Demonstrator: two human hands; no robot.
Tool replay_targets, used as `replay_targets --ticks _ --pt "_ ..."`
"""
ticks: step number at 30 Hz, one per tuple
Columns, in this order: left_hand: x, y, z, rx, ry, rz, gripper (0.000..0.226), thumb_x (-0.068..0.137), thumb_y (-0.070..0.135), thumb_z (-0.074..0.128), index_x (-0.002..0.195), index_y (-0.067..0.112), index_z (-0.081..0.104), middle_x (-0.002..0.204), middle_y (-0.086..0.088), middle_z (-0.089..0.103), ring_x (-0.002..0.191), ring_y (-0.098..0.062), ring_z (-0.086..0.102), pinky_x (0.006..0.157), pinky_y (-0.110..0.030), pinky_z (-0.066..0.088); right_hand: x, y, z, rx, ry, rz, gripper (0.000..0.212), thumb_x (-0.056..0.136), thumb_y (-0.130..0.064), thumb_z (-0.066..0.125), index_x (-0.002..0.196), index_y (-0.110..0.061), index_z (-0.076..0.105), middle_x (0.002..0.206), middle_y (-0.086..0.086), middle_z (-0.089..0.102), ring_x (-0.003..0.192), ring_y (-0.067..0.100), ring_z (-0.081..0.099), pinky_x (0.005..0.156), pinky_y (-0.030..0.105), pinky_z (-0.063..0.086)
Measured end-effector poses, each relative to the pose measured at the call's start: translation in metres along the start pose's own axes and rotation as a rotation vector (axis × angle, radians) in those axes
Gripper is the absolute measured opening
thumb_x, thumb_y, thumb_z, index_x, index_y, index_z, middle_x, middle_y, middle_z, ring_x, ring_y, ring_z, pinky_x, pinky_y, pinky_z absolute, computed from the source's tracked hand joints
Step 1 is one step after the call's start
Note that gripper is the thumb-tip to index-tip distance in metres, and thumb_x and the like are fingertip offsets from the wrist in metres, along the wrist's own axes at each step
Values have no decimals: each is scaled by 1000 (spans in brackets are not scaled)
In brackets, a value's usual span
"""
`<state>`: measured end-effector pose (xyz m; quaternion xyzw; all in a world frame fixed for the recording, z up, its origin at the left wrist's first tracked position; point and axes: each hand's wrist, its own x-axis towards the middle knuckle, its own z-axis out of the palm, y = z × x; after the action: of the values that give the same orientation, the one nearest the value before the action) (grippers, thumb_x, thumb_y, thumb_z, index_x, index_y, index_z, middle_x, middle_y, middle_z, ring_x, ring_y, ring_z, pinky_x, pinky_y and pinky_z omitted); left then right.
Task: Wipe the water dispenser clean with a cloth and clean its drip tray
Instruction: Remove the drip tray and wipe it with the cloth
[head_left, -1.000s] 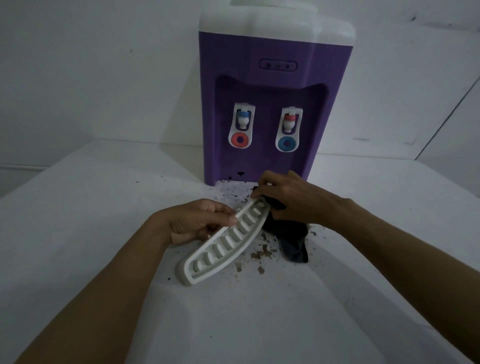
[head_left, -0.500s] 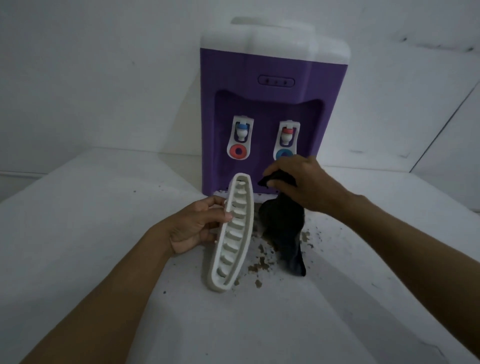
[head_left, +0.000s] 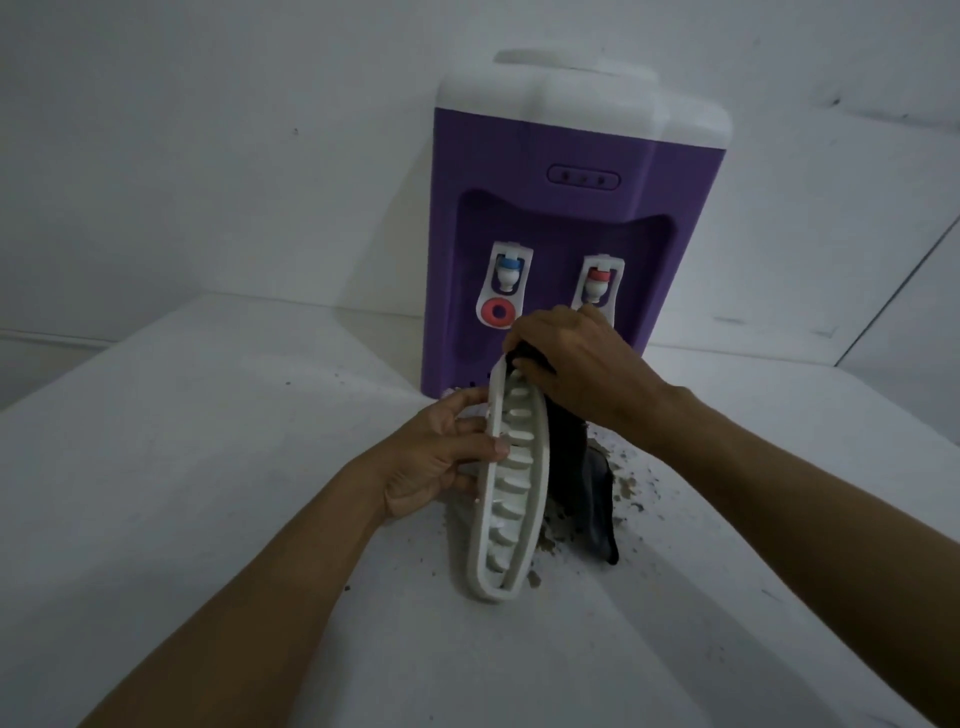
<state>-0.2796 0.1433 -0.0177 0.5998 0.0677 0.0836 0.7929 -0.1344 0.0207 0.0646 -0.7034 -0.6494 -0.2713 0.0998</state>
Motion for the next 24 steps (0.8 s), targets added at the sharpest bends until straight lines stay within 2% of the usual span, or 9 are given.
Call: replay_targets --ticks 4,8,13,17,21,24 --pt "0 -5 3 -12 29 -5 47 76 -3 72 118 14 58 111 -12 69 91 -24 68 69 -37 60 -2 3 1 26 -103 -40 13 93 -18 55 101 -15 64 101 2 64 88 17 56 81 34 44" --pt "3 -9 3 -29 53 -26 47 79 -4 71 119 14 57 116 -15 66 94 -25 67 80 -43 57 -8 2 2 81 -229 -70 18 95 -19 53 106 -11 65 104 5 59 87 15 54 77 27 45" --pt "4 -12 10 -27 40 -22 49 80 -2 70 123 15 55 111 -13 68 90 -22 69 69 -36 58 -8 -4 2 -112 -246 -10 20 95 -16 52 112 -17 62 106 4 55 94 19 54 83 34 46" --pt "3 -12 11 -48 37 -32 48 82 -1 69 124 17 55 109 -10 71 90 -22 69 68 -34 58 -12 -14 7 -168 -198 80 19 93 -13 53 110 -15 62 104 6 55 95 23 51 84 34 40" --pt "1 -8 8 -48 10 -18 47 84 0 67 126 19 55 108 -10 73 92 -24 70 71 -39 60 -15 -7 11 -69 -99 35 10 86 -8 64 96 -10 67 94 7 60 83 23 53 74 39 46" --pt "1 -7 8 -20 -9 -19 49 85 2 66 128 21 55 110 -11 72 93 -23 70 72 -37 59 -20 -3 9 -10 -37 0 9 84 -8 67 91 -11 65 89 6 64 78 20 56 73 40 49"
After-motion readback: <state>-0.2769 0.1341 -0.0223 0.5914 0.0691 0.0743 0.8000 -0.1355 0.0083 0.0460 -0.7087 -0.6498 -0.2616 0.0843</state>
